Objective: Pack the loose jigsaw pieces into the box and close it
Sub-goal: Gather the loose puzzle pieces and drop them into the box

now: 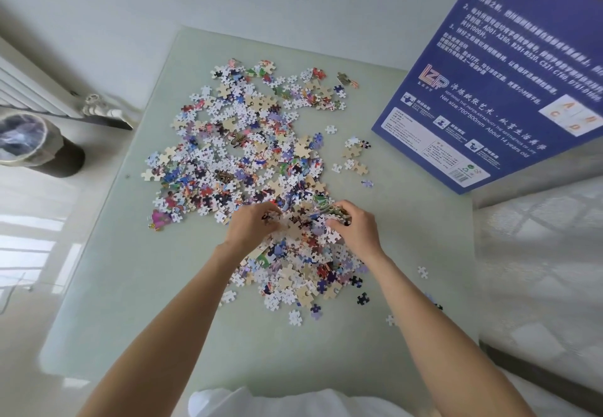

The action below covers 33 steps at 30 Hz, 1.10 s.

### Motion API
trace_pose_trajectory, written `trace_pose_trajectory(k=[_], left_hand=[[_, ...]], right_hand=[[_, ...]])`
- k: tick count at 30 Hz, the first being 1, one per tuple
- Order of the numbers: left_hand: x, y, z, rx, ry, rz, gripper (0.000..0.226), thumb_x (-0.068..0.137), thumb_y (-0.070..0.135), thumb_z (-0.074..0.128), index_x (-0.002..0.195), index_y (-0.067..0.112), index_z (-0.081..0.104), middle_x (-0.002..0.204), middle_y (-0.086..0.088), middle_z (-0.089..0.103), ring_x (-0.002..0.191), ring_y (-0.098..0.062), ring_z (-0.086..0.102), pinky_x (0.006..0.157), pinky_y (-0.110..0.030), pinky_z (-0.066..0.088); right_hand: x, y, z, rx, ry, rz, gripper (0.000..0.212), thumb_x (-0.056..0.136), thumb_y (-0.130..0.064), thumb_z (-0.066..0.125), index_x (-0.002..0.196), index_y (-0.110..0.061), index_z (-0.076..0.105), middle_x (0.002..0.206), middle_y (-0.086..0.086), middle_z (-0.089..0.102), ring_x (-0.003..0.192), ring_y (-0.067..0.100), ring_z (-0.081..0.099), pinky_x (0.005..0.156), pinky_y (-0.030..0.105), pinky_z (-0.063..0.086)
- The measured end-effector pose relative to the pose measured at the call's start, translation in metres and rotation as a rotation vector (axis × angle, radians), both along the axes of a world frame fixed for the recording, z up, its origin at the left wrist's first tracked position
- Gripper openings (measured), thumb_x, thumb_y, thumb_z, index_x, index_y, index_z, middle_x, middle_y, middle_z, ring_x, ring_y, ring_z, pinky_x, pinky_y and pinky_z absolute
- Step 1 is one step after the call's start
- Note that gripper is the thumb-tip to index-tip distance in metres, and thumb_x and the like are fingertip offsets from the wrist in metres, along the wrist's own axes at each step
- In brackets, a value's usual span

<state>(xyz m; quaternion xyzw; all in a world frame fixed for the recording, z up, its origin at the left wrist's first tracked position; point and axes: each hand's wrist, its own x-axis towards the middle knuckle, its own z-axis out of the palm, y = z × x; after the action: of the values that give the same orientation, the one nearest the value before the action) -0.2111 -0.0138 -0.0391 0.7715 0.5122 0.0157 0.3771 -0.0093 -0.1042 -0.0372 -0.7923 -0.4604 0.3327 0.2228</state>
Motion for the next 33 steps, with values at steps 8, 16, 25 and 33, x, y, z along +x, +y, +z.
trace_pose_trajectory(k=[8, 16, 25, 33], left_hand=[[0.003, 0.013, 0.041, 0.234, -0.171, 0.076, 0.028, 0.079, 0.022, 0.071, 0.106, 0.015, 0.069, 0.093, 0.000, 0.072, 0.063, -0.004, 0.060, 0.061, -0.007, 0.043], [0.076, 0.035, 0.124, 0.269, -0.474, -0.046, 0.029, 0.077, 0.024, 0.072, 0.105, 0.018, 0.069, 0.090, 0.005, 0.071, 0.058, 0.015, 0.059, 0.054, -0.001, 0.045], [0.227, 0.090, 0.258, 0.490, -0.904, -0.152, 0.021, 0.077, 0.023, 0.073, 0.098, 0.023, 0.071, 0.090, 0.007, 0.072, 0.082, -0.004, 0.068, 0.078, -0.032, 0.056], [0.319, 0.111, 0.282, 0.769, -0.757, -0.410, 0.029, 0.080, 0.041, 0.061, 0.102, 0.027, 0.070, 0.092, 0.008, 0.073, 0.080, -0.011, 0.067, 0.073, -0.030, 0.053]], right_hand=[[0.020, -0.001, 0.022, 0.077, 0.123, -0.008, 0.020, 0.076, -0.022, 0.076, 0.096, -0.021, 0.070, 0.081, -0.011, 0.067, 0.070, 0.005, 0.059, 0.061, 0.011, 0.038], [0.063, 0.002, 0.122, 0.305, 0.179, -0.035, 0.025, 0.071, -0.027, 0.079, 0.095, -0.023, 0.071, 0.086, -0.010, 0.071, 0.075, -0.001, 0.062, 0.067, 0.012, 0.043], [0.172, 0.021, 0.270, 0.706, 0.102, -0.209, 0.020, 0.075, -0.016, 0.076, 0.090, -0.026, 0.069, 0.089, -0.005, 0.072, 0.083, 0.010, 0.068, 0.082, 0.042, 0.055], [0.248, 0.042, 0.296, 0.772, -0.095, -0.384, 0.016, 0.075, -0.018, 0.076, 0.089, -0.019, 0.069, 0.087, -0.001, 0.071, 0.083, 0.019, 0.067, 0.079, 0.050, 0.054]])
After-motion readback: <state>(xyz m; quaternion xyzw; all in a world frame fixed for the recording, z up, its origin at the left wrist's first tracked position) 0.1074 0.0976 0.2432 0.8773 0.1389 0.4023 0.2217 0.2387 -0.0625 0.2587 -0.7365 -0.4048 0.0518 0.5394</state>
